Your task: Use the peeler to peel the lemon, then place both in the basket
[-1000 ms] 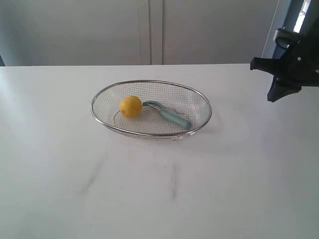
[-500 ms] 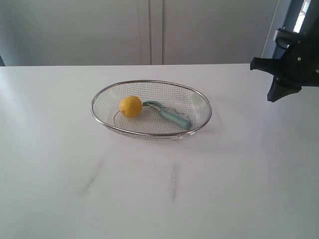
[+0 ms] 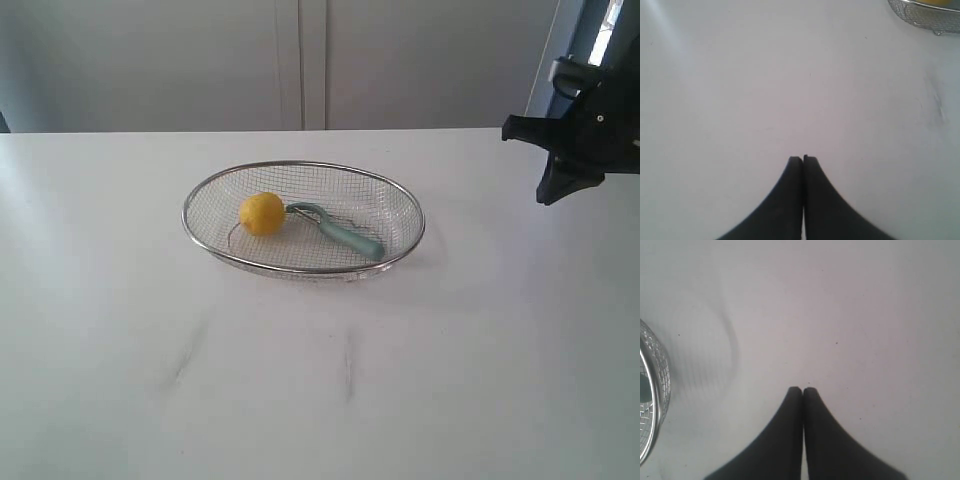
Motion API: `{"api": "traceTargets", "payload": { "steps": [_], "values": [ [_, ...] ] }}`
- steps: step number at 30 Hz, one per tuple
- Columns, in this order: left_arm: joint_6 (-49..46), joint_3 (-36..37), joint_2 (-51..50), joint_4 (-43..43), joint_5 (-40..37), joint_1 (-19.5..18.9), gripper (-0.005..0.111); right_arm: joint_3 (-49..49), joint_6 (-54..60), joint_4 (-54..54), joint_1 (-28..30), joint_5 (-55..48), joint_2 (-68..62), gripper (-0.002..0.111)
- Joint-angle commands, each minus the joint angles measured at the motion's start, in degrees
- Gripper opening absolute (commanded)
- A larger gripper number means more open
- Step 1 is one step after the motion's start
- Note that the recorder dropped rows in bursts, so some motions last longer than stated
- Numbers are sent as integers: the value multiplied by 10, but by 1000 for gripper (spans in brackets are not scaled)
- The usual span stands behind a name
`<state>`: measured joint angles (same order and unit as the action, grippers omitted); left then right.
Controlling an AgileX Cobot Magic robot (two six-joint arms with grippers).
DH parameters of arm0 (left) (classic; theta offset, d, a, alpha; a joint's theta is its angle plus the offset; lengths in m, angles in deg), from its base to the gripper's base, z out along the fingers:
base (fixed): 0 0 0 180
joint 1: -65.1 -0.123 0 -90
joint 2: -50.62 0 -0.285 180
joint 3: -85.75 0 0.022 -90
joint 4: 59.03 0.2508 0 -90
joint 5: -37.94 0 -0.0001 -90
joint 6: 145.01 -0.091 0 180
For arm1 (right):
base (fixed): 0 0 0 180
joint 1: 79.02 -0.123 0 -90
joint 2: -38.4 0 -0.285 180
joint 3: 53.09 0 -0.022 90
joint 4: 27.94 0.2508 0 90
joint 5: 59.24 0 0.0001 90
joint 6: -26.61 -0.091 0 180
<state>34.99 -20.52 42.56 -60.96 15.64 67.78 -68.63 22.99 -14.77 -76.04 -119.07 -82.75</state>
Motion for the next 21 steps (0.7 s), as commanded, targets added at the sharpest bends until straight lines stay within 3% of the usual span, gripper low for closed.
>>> {"api": "traceTargets", "payload": {
  "steps": [1, 21],
  "values": [
    [0, 33, 3, 1, 18, -1, 0, 3, 5, -1, 5, 3, 7, 0],
    [0, 35, 3, 3, 30, -1, 0, 3, 5, -1, 5, 3, 7, 0]
  ]
}}
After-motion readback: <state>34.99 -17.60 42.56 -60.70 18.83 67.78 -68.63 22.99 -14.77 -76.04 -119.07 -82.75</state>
